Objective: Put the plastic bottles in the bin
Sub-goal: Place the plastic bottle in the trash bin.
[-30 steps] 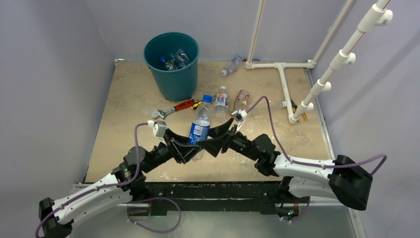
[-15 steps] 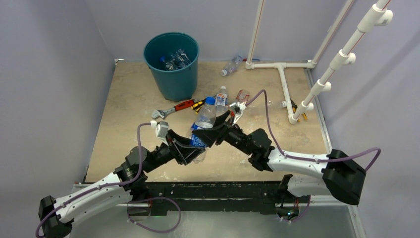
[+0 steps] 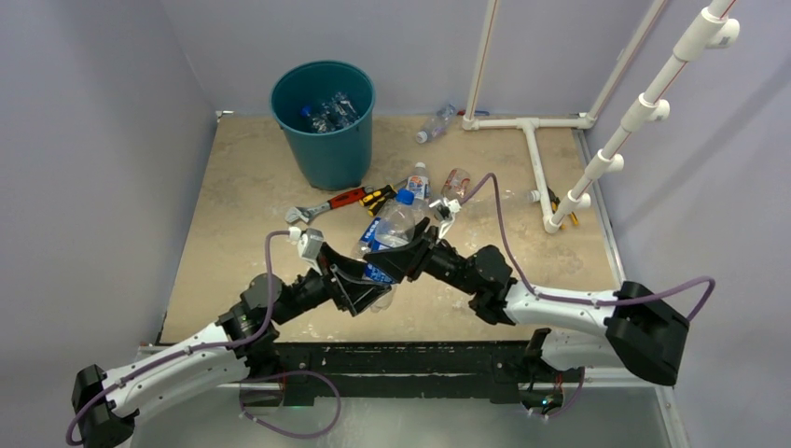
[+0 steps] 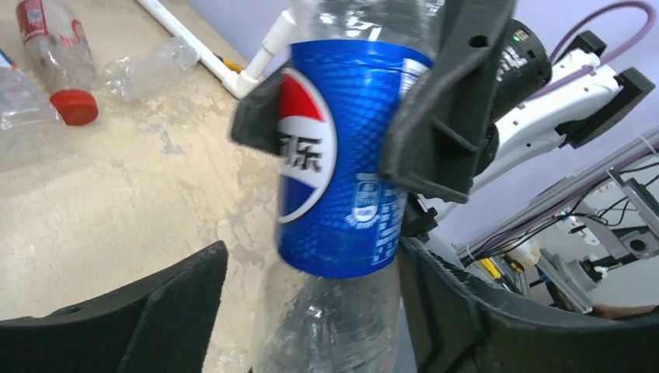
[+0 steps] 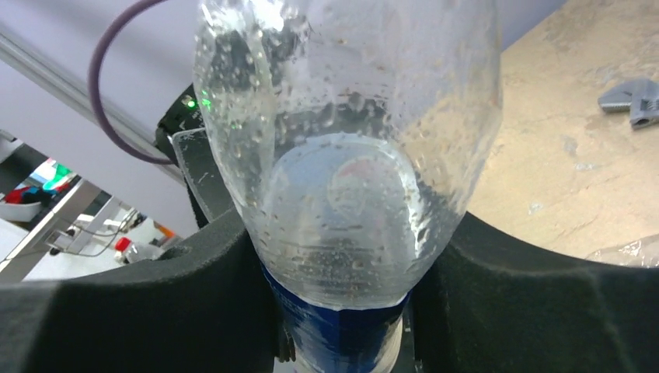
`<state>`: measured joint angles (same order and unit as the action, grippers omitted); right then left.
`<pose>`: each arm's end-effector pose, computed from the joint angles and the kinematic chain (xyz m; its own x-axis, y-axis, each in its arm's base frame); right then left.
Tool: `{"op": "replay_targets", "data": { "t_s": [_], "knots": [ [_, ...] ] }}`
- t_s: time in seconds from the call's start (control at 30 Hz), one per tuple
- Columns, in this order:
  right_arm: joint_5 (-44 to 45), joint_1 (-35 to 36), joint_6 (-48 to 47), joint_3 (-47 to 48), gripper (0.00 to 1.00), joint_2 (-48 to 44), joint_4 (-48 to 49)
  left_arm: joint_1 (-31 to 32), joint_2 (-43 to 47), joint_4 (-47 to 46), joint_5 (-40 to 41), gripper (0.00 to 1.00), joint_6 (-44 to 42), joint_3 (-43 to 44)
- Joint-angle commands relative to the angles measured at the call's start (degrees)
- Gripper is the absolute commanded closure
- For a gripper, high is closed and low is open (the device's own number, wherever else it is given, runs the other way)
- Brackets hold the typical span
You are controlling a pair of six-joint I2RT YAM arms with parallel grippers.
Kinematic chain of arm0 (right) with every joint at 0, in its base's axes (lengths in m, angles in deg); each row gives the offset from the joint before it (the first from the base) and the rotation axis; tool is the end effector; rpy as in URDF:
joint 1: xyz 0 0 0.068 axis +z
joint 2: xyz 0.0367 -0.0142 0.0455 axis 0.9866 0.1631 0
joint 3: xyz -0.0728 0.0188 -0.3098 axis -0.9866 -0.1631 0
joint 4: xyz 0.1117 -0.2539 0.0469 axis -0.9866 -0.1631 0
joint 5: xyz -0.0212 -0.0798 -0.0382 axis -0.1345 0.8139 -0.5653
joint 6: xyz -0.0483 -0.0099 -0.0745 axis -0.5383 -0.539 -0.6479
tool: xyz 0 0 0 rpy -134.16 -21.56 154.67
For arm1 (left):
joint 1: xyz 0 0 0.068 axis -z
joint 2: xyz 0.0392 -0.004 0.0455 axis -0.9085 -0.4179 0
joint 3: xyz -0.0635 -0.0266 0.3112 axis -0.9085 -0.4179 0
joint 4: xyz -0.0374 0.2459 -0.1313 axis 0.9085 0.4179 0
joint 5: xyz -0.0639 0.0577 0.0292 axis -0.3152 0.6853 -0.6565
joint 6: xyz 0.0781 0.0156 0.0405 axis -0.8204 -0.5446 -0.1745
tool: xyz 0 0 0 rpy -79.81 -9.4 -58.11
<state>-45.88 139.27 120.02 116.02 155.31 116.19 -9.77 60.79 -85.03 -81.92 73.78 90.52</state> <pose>0.1462 0.2604 0.3294 -0.4867 0.5070 -0.7114 -0.7929 0.0854 0.6033 0.0912 -0.1459 0.2834 -0.5241 -0.4027 -0.7505 0.7017 0.2953 -0.6484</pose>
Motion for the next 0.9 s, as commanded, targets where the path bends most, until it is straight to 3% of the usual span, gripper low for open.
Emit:
{"op": "replay_targets", "data": {
  "t_s": [0.0, 0.13, 0.33, 0.53, 0.7, 0.87],
  "knots": [
    [-0.5, 0.3, -4.7, -2.2, 0.61, -8.2, -2.0, -0.1, 1.4, 6.1, 4.0, 0.15, -0.1, 3.7],
    [3.0, 0.3, -12.7, -3.4, 0.62, -18.1, -16.1, -0.1, 7.9, 15.1, 9.4, 0.01, -3.1, 6.9],
    [3.0, 0.3, -21.4, -3.5, 0.63, -25.5, -32.0, -0.1, 11.2, 19.2, 13.4, 0.01, -11.2, 15.3],
    [-2.3, 0.6, -23.2, -3.4, 0.64, -23.6, -33.8, -0.1, -3.2, 12.8, 3.7, 0.01, -17.1, 26.1],
    [-3.5, 1.2, -23.4, -2.4, 0.64, -21.9, -33.6, -0.1, -19.7, 19.1, -6.4, 0.08, -21.1, 39.7],
    [-4.1, 1.7, -23.7, -1.5, 0.64, -21.6, -33.4, -0.1, -24.7, 16.9, -7.9, 0.12, -20.3, 40.7]
  ]
}}
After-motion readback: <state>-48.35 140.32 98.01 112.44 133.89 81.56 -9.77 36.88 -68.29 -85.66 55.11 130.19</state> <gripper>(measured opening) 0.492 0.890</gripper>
